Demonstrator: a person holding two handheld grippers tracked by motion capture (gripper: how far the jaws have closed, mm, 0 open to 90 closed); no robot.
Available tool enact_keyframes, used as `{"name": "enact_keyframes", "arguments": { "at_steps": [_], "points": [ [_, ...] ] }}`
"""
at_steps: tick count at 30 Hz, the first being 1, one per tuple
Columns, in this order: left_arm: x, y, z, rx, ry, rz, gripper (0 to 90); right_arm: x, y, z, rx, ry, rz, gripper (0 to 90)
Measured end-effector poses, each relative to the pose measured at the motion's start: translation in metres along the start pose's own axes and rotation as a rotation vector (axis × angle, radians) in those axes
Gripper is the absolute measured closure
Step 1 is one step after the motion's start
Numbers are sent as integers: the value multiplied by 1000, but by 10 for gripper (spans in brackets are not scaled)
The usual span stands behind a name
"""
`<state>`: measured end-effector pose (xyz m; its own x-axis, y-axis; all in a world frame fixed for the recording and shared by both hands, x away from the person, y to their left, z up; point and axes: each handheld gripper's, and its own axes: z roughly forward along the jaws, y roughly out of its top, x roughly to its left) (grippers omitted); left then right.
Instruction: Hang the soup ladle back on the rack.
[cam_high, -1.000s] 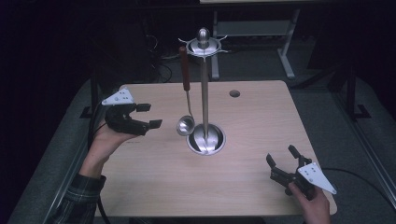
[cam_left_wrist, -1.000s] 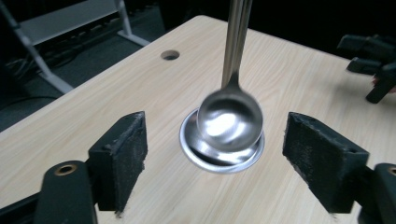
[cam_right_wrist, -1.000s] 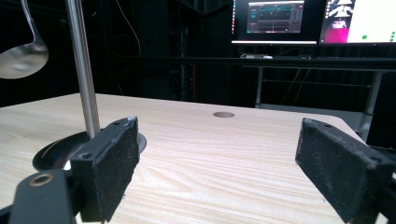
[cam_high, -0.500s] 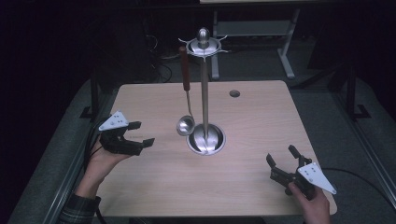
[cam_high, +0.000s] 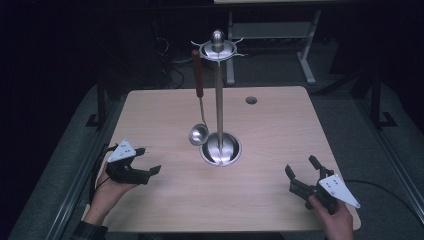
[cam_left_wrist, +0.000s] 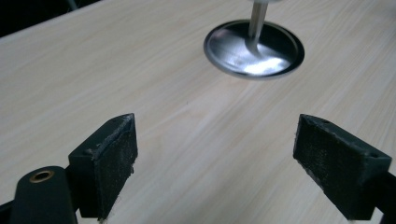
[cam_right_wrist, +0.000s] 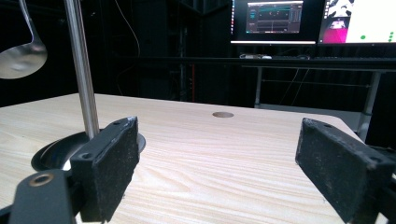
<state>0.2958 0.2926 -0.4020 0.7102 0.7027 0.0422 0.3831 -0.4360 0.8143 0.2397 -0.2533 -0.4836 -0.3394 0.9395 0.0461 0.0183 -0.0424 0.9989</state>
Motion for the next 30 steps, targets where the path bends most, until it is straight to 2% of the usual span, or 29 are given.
{"name": "enact_keyframes", "arguments": {
  "at_steps": [6, 8, 12, 15, 22, 30],
  "points": [
    [-2, -20, -1, 10, 12, -30, 134, 0, 0, 0, 1, -1, -2, 130],
    [-2, -26, -1, 24, 14, -25, 134, 0, 0, 0, 0, -1, -1, 130],
    [-4, -39, 0, 45, 25, -41, 134, 0, 0, 0, 0, -1, -2, 130],
    [-6, -50, 1, 69, 19, -55, 134, 0, 0, 0, 2, 0, -2, 130],
    [-8, -58, 3, 113, 22, -34, 134, 0, 0, 0, 1, -1, -4, 130],
    [-8, -57, 5, 112, 26, -18, 130, 0, 0, 0, -4, -3, -2, 130]
  ]
}}
